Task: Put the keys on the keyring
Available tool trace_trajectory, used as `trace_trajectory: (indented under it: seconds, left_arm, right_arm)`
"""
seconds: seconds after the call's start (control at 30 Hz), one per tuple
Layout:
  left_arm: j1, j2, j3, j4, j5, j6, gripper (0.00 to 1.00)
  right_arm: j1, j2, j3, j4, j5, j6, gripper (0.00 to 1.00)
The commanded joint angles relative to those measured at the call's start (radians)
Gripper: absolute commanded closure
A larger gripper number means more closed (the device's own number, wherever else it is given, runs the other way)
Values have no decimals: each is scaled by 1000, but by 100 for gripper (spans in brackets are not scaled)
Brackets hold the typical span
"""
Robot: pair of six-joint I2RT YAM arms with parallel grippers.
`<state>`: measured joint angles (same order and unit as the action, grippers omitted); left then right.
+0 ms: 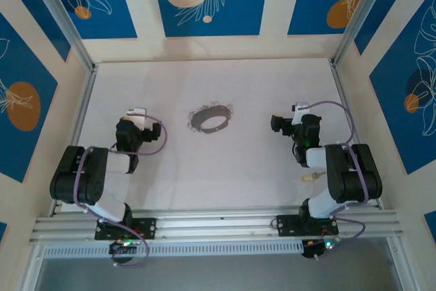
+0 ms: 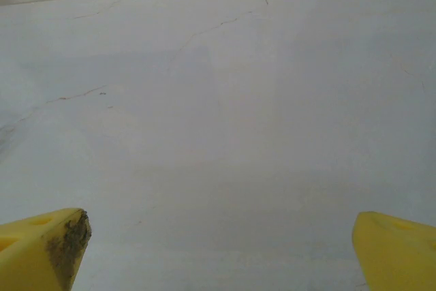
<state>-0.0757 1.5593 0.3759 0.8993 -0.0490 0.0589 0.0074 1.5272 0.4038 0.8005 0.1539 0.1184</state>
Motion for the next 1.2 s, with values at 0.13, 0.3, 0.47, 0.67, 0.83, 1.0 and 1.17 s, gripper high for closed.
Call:
trace_trajectory:
  seconds: [0.13, 0.3, 0.47, 0.67, 0.83, 1.0, 1.17]
  left_arm:
    - [10, 0, 15, 3, 1, -13, 0]
    - [11, 4, 21, -7, 4, -15, 0]
    - [12, 1, 17, -4, 5, -16, 0]
    - [12, -2, 6, 14, 7, -14, 0]
    - [11, -5, -15, 52, 9, -16, 0]
    - [12, -53, -52, 87, -17, -25, 0]
    - [10, -173, -6, -105, -59, -33, 0]
  right_arm:
    - [6, -4, 2, 28, 16, -3, 1]
    - [5, -4, 4, 25, 12, -2, 1]
    - [-1, -3, 5, 20, 0, 1, 1]
    - [0, -4, 4, 22, -2, 1, 1]
    - [0, -8, -3, 31, 6, 1, 2]
    - [-6, -85, 12, -55, 53, 29, 2]
    - [-4, -210, 73, -254, 122, 59, 2]
